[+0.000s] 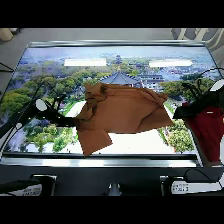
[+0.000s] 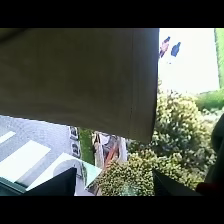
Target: Fold the shirts.
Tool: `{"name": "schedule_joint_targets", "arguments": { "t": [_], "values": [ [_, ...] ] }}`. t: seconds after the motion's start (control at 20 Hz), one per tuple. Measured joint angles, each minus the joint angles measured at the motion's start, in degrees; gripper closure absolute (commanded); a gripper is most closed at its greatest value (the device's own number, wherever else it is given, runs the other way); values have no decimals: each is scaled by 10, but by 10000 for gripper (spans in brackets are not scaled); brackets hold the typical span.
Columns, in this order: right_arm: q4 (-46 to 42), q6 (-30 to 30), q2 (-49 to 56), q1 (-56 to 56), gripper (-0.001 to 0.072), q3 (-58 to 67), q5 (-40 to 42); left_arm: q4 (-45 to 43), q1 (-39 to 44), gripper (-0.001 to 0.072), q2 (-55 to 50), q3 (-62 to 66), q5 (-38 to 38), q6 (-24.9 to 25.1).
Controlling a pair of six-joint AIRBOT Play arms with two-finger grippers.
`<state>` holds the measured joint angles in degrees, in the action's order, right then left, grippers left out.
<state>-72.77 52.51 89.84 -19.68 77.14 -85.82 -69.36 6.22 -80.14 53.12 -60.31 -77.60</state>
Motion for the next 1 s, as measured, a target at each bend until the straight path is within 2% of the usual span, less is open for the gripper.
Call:
{"name": "schedule_joint_targets", "arguments": {
  "t": [0.2, 0.25, 0.35, 0.55, 1.0],
  "values": [
    [-5, -3, -1, 0, 213, -3, 3, 7, 23, 326, 0, -5, 49, 2],
    [-12, -3, -1, 0, 212, -4, 3, 8, 25, 412, 0, -6, 59, 2],
    [-28, -2, -1, 0, 202, -10, 2, 12, 30, 679, 0, -7, 71, 2],
    [-37, -1, 2, 0, 203, -45, 18, 14, 33, 680, 2, -7, 73, 2],
    [16, 5, 46, 0, 205, -70, 87, 22, 35, 681, 25, -7, 45, 2]
  ]
}}
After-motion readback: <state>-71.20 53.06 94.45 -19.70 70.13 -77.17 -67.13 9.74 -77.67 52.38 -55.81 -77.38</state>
